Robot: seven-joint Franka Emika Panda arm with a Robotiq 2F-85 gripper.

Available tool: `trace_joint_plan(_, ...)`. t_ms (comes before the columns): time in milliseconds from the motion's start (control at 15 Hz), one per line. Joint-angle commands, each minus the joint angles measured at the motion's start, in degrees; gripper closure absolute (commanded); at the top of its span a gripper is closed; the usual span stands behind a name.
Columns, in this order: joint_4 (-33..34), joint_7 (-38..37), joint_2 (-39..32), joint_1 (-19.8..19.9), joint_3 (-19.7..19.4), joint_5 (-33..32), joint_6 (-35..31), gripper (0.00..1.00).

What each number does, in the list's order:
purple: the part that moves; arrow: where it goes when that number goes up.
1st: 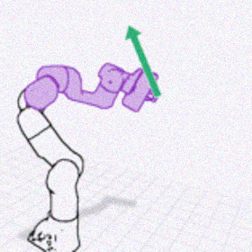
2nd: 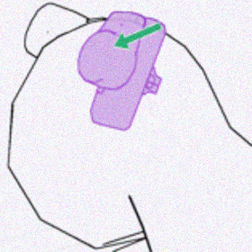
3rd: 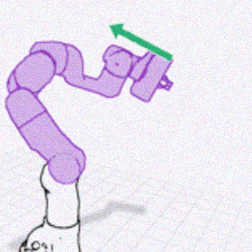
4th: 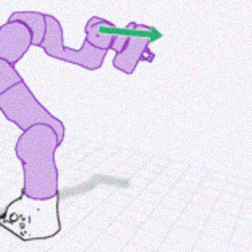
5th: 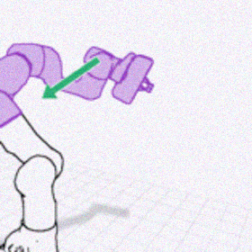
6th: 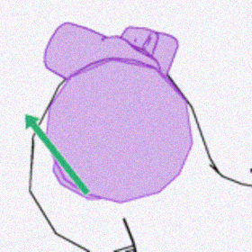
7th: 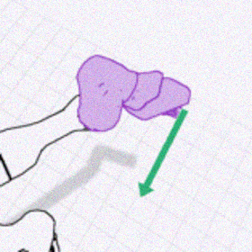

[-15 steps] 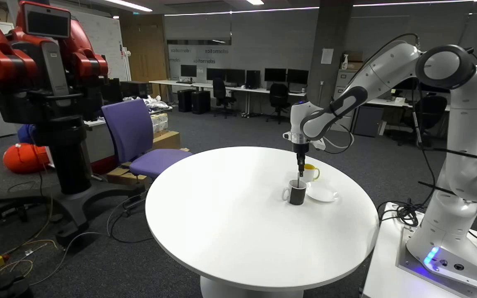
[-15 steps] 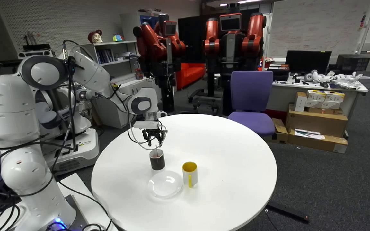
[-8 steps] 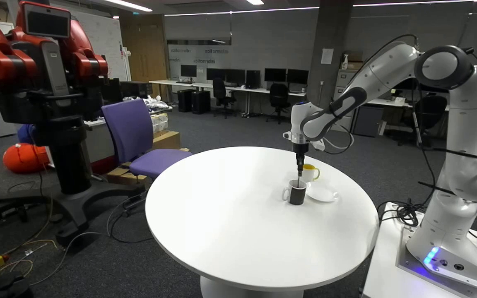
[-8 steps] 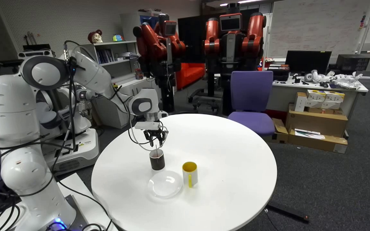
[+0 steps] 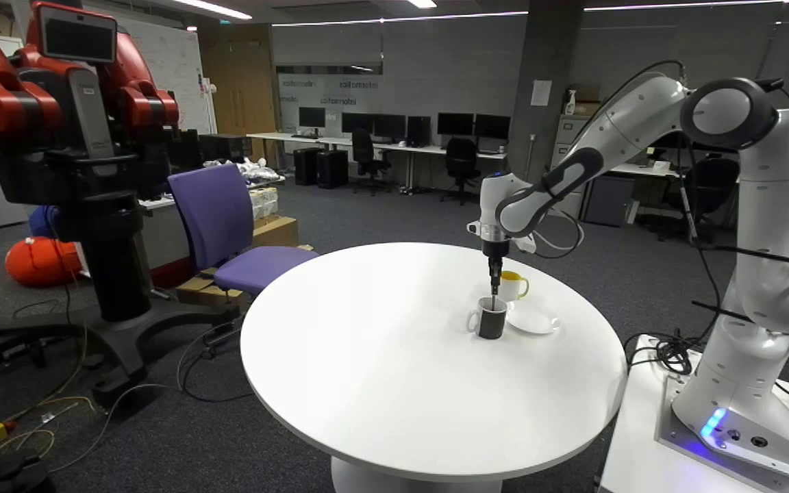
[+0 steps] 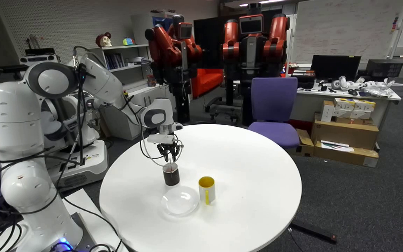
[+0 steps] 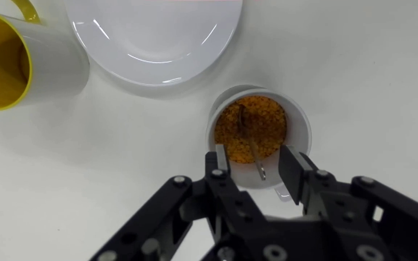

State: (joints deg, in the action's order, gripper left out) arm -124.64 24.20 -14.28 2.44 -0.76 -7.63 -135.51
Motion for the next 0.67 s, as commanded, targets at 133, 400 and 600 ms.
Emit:
trace_joint_plan(133, -0.3, 1.0, -0.1, 0.8, 1.1, 1.0, -1.5, 0.93)
trace_joint_plan(400, -0.4, 1.1, -0.1, 0.8, 1.3, 0.9, -1.4, 1.00)
trace_joint_plan(600, -0.4, 1.2, 0.0, 0.9, 1.3, 1.0, -1.0, 0.99)
